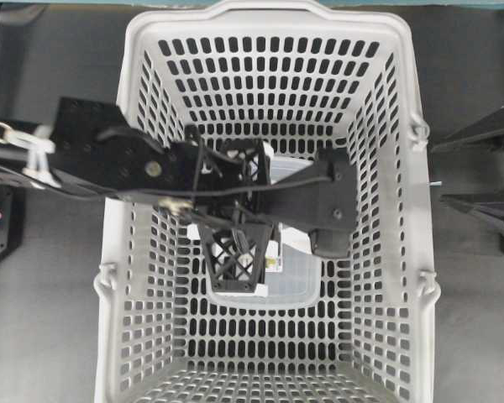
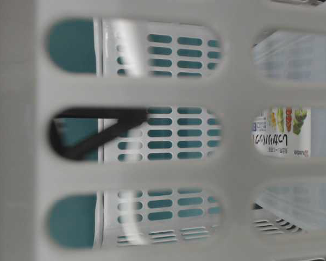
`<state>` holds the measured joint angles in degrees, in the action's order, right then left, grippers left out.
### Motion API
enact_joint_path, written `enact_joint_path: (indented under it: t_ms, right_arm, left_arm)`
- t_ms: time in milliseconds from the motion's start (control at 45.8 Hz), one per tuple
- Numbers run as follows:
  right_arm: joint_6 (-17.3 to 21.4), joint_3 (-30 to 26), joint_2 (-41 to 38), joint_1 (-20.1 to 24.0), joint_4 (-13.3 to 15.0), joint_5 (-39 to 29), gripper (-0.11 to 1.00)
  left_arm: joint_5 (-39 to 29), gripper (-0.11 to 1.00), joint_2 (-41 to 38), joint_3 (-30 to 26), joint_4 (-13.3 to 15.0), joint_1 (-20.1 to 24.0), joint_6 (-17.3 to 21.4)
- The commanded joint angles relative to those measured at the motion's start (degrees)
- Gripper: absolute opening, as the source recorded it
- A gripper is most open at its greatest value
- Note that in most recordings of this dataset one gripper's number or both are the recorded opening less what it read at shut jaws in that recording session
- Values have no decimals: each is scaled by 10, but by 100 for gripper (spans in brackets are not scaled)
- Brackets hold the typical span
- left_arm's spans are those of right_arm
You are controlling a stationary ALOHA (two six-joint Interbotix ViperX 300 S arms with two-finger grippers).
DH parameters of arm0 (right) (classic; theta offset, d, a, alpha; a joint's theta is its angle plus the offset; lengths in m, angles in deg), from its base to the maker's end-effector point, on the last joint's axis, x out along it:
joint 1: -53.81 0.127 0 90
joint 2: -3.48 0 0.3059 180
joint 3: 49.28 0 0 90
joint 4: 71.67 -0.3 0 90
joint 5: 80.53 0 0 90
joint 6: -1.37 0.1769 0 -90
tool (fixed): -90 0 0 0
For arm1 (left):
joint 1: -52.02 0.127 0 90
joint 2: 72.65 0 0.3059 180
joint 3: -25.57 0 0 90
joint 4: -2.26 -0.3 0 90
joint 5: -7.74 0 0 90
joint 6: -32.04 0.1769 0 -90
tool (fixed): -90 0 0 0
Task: Pick up the chinese spoon from the shopping basket with the left arm.
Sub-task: 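Lift the grasped white spoon upward out of the container with the left gripper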
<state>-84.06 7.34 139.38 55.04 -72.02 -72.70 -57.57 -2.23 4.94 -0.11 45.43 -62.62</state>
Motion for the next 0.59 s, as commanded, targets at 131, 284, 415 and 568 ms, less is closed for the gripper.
enact_joint_path:
  t_ms: [131,284,415,568]
  right_arm:
    - [1,-4,-3,1,-2,3,70]
    - [1,-4,-2,1,-2,3,70]
    - [1,-4,-1,1,-2,3,70]
    - [1,-4,-1,1,-2,3,70]
  left_arm:
    - [-76,13,21,-102,-2,-3,-1]
    - [-109,13,12,-127,-2,-4,-1]
    - [-112,13,9,-127,-1,-4,-2]
    - [-112,13,7,-127,-2,-4,-2]
